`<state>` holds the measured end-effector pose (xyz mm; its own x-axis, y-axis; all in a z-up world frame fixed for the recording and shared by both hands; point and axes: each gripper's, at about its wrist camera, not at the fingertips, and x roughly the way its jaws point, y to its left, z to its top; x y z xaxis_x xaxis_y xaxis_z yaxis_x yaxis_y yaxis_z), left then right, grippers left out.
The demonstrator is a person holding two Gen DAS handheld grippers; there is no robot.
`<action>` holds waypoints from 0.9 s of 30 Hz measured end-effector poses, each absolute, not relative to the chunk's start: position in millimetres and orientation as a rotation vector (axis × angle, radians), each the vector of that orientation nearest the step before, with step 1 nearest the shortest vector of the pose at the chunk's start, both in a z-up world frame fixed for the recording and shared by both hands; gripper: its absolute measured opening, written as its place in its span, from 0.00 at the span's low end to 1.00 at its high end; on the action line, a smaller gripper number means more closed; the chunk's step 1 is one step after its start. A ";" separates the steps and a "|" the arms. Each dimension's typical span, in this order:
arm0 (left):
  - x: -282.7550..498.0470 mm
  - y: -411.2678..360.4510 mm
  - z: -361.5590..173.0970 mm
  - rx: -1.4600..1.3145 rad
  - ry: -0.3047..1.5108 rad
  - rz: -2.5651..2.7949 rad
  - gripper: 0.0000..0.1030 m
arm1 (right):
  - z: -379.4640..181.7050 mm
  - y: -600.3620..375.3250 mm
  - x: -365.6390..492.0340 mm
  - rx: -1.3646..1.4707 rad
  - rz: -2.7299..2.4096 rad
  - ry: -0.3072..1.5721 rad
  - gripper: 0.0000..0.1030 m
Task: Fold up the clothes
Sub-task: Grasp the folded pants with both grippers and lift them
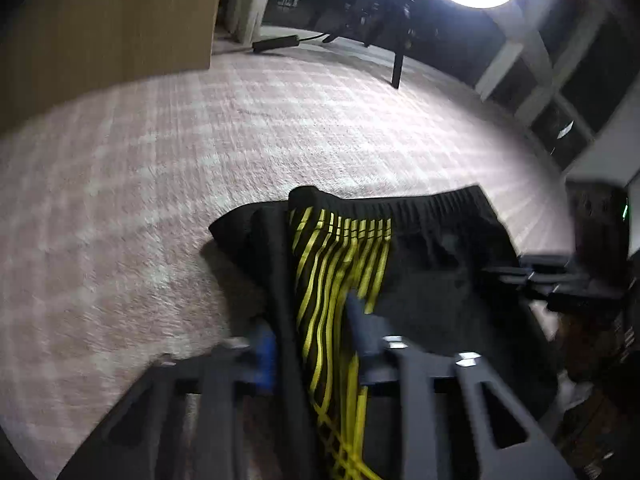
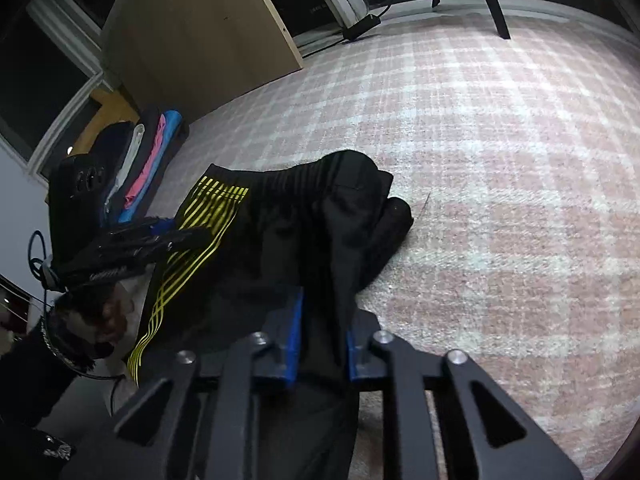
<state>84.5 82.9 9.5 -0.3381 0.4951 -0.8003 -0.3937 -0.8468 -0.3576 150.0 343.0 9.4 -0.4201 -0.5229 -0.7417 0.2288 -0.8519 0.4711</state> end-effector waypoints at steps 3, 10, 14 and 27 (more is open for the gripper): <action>84.9 79.4 7.5 -1.350 -0.216 2.206 0.07 | 18.4 339.5 155.2 1.292 -2.315 -0.412 0.08; 107.0 69.6 55.2 -1.209 -0.249 2.278 0.06 | 73.2 328.7 174.2 1.110 -2.366 -0.356 0.08; 120.5 52.7 101.4 -1.093 -0.245 2.351 0.06 | 112.6 312.0 178.4 1.000 -2.371 -0.323 0.08; 192.5 -80.5 228.6 -0.777 -0.175 2.695 0.06 | 220.3 176.5 168.2 0.700 -2.287 -0.182 0.08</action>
<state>192.5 -80.5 228.6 -0.7968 0.3459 -0.4954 -0.2789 -0.9379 -0.2064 168.2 176.5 220.3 -0.5886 -0.6834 -0.4319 0.6063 -0.7265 0.3233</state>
